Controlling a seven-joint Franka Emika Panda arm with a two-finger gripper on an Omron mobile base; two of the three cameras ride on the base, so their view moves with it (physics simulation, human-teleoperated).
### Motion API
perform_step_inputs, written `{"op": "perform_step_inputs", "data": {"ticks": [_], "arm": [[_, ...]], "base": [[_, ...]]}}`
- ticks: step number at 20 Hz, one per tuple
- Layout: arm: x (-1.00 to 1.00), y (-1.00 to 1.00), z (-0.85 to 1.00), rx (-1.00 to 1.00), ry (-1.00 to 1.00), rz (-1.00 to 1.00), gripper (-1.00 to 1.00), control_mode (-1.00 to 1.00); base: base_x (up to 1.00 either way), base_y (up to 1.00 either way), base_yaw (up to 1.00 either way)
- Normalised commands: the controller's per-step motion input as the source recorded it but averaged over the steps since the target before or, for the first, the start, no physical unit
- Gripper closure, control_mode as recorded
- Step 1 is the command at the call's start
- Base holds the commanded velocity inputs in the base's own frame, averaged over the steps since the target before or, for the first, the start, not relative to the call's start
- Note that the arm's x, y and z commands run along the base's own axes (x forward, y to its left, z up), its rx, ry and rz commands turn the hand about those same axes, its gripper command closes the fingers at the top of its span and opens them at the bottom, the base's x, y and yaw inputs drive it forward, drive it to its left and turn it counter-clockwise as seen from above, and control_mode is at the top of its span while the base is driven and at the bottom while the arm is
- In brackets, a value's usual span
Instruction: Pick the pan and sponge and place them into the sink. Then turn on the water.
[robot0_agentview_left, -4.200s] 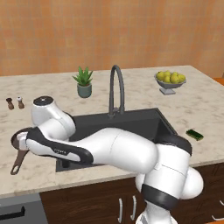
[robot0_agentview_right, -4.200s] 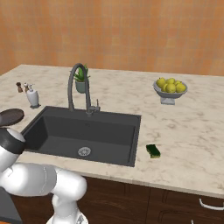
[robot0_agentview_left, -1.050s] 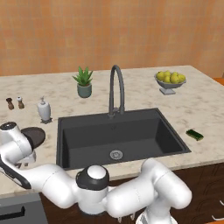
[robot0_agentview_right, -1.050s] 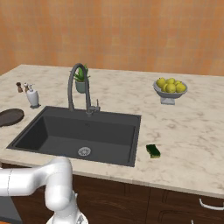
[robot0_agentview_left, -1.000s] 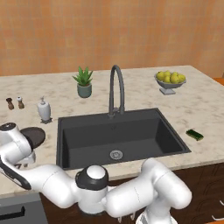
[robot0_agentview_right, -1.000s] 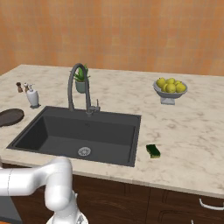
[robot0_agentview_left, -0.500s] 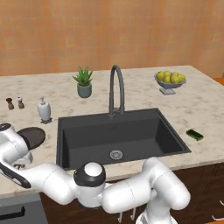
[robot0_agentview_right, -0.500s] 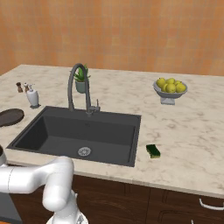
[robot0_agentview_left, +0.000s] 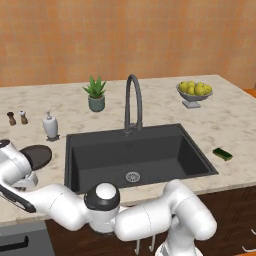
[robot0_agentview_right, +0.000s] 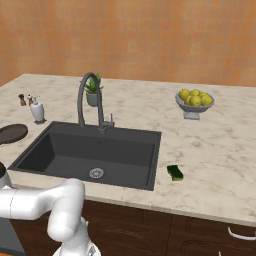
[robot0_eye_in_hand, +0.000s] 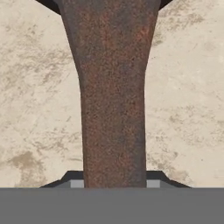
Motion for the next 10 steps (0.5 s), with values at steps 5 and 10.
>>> {"op": "perform_step_inputs", "data": {"ticks": [5, 10], "arm": [[0.04, -0.62, -0.58, 0.00, -0.03, -0.03, 1.00, -1.00], [0.26, -0.65, -0.48, 0.00, -0.01, -0.05, 1.00, -1.00]], "base": [[0.00, 0.00, 0.00], [0.00, 0.00, 0.00]]}}
